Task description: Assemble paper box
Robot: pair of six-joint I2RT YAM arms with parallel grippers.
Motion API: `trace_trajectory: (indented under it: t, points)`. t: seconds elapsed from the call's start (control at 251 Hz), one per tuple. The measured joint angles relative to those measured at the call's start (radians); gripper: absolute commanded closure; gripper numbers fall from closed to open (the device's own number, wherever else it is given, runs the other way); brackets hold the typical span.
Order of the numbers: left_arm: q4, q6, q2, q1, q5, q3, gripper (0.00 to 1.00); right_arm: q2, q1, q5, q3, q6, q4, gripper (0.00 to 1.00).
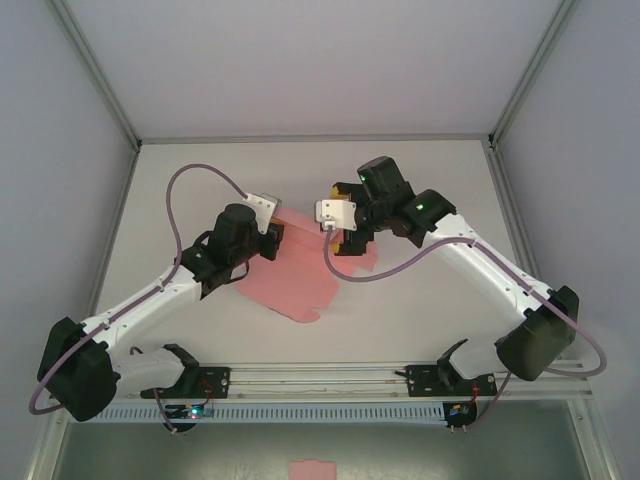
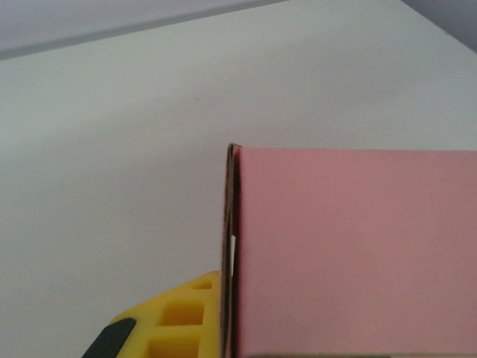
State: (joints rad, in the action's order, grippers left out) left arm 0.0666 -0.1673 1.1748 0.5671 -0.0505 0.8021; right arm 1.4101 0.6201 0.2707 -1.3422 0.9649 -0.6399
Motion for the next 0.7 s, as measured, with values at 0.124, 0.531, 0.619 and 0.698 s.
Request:
trace_trajectory:
  t: [0.124,0.531,0.619,0.698]
  points:
    - [-0.008,-0.018,0.005,-0.001,-0.014,0.007,1.00,0.000,0.000,-0.001,0.066,-0.062,0.138,0.02]
    - [-0.064,-0.096,0.007,0.005,0.093,0.007,1.00,-0.119,0.010,-0.103,0.120,-0.061,0.234,0.02]
    - [-0.095,-0.148,0.007,-0.008,0.180,-0.007,1.00,-0.242,0.010,-0.130,0.167,-0.059,0.234,0.02]
    - [-0.131,-0.196,0.007,-0.027,0.226,-0.032,1.00,-0.367,0.004,-0.153,0.227,-0.082,0.274,0.02]
